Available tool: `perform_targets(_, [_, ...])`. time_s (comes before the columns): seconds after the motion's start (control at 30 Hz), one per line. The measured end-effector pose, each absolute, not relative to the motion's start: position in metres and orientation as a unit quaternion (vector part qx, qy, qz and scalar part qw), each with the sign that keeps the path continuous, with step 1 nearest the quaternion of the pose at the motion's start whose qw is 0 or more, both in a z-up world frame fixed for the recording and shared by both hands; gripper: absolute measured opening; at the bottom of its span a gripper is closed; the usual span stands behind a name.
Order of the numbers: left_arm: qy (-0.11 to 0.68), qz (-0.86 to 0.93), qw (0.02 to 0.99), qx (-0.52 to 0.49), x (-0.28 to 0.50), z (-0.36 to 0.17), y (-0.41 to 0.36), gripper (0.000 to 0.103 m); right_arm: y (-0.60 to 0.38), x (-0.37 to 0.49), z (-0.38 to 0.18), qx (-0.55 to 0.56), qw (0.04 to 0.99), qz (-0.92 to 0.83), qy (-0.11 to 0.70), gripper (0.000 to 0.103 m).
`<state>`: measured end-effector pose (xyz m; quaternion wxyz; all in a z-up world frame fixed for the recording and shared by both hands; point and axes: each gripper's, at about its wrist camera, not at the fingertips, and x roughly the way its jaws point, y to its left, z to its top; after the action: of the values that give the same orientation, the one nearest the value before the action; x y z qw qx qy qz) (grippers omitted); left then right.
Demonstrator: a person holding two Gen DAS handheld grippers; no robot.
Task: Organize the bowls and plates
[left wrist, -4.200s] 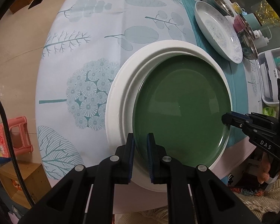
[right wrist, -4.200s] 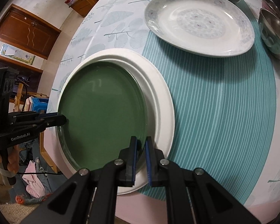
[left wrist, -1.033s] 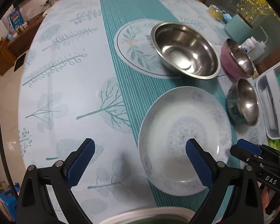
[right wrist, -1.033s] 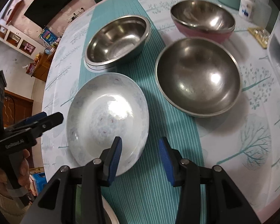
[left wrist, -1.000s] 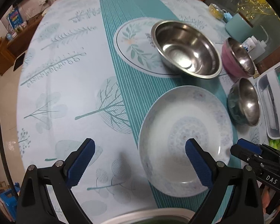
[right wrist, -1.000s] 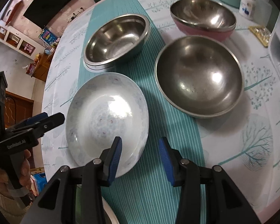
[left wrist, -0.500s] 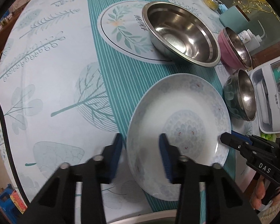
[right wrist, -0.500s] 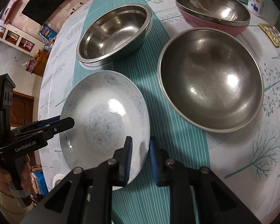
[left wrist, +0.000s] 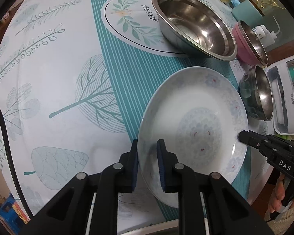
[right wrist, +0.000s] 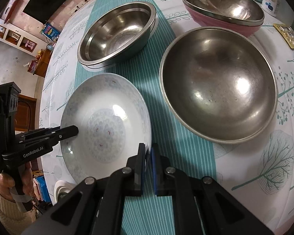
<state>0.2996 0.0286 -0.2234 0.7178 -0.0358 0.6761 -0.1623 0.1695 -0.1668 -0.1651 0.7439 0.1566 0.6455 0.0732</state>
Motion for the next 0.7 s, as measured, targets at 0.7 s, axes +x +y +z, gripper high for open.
perform_targets(0.7, [0.684, -0.163, 0.703, -0.108, 0.276, -0.213, 0.065, 0.011, -0.163, 0.165, -0.167, 0.175, 0.723, 0.09, 0.662, 0.005])
